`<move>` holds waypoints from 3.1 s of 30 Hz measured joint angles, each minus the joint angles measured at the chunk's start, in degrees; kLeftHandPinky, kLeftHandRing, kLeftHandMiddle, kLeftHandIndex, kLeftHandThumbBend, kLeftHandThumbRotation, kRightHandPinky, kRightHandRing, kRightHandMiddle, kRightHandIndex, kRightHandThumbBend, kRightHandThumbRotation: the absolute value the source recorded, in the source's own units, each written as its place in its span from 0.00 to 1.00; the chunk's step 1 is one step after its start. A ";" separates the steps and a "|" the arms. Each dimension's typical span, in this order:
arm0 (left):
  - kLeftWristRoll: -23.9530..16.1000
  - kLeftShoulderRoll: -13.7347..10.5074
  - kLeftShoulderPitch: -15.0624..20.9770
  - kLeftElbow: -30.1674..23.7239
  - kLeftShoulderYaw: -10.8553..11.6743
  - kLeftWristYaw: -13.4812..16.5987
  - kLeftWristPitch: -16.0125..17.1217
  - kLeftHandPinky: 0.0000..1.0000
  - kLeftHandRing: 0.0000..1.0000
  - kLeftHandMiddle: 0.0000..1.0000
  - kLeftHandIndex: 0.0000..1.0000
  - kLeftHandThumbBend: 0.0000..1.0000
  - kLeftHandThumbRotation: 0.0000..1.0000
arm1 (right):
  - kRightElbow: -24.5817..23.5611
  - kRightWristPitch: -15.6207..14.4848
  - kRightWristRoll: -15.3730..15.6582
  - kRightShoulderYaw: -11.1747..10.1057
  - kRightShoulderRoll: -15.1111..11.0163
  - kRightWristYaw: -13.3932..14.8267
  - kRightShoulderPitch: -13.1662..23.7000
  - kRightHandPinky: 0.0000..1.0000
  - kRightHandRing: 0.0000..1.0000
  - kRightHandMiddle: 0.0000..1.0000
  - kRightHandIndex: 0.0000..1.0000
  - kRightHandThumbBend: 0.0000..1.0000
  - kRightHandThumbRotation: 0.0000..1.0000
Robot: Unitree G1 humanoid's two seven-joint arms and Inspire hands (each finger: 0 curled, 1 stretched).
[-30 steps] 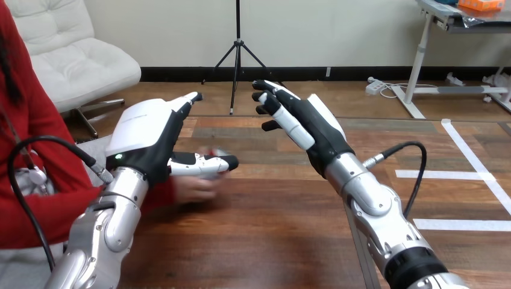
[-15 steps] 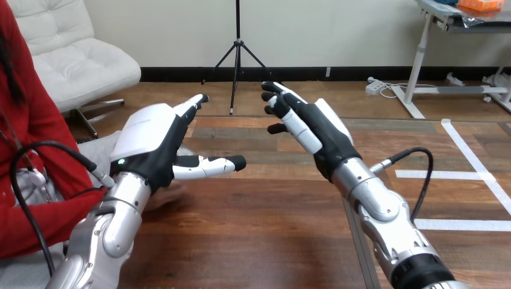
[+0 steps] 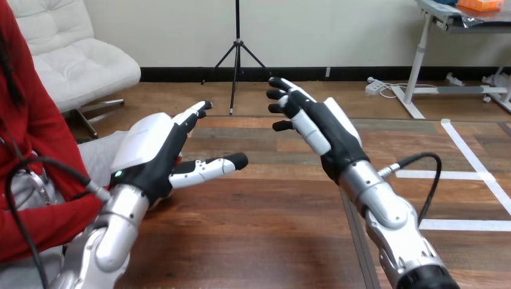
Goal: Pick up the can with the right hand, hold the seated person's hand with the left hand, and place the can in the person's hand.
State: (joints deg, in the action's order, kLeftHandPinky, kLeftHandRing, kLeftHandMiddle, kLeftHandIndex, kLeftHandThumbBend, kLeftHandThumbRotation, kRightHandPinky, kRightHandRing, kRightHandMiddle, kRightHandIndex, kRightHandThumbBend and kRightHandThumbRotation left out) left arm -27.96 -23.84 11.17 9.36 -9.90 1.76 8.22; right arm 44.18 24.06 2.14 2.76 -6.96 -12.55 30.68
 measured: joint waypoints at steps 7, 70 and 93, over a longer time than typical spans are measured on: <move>6.90 1.34 -1.81 2.19 2.28 0.72 6.39 0.68 0.83 0.87 0.89 0.98 1.00 | -1.91 1.09 -4.57 -1.55 0.08 -3.71 -2.84 0.83 0.90 0.91 0.96 1.00 1.00; 37.87 14.05 -0.93 50.96 17.97 -18.33 43.87 0.57 0.69 0.72 0.70 0.78 0.86 | 16.43 18.83 -15.22 -13.39 2.09 -13.67 -12.70 0.85 0.86 0.89 0.90 0.94 1.00; 44.47 17.92 2.03 52.22 23.38 -24.05 43.78 0.59 0.70 0.72 0.68 0.71 0.93 | 16.92 19.60 -15.52 -14.88 2.06 -15.49 -12.83 0.78 0.83 0.85 0.86 0.92 1.00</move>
State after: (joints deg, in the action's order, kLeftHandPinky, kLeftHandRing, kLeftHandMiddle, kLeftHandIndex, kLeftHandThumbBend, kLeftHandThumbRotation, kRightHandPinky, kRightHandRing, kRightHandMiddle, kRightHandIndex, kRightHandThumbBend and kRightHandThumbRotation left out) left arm 16.51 -5.92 13.20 61.58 13.48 -22.30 52.00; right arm 61.11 43.66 -13.38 -12.12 -4.90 -28.04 17.85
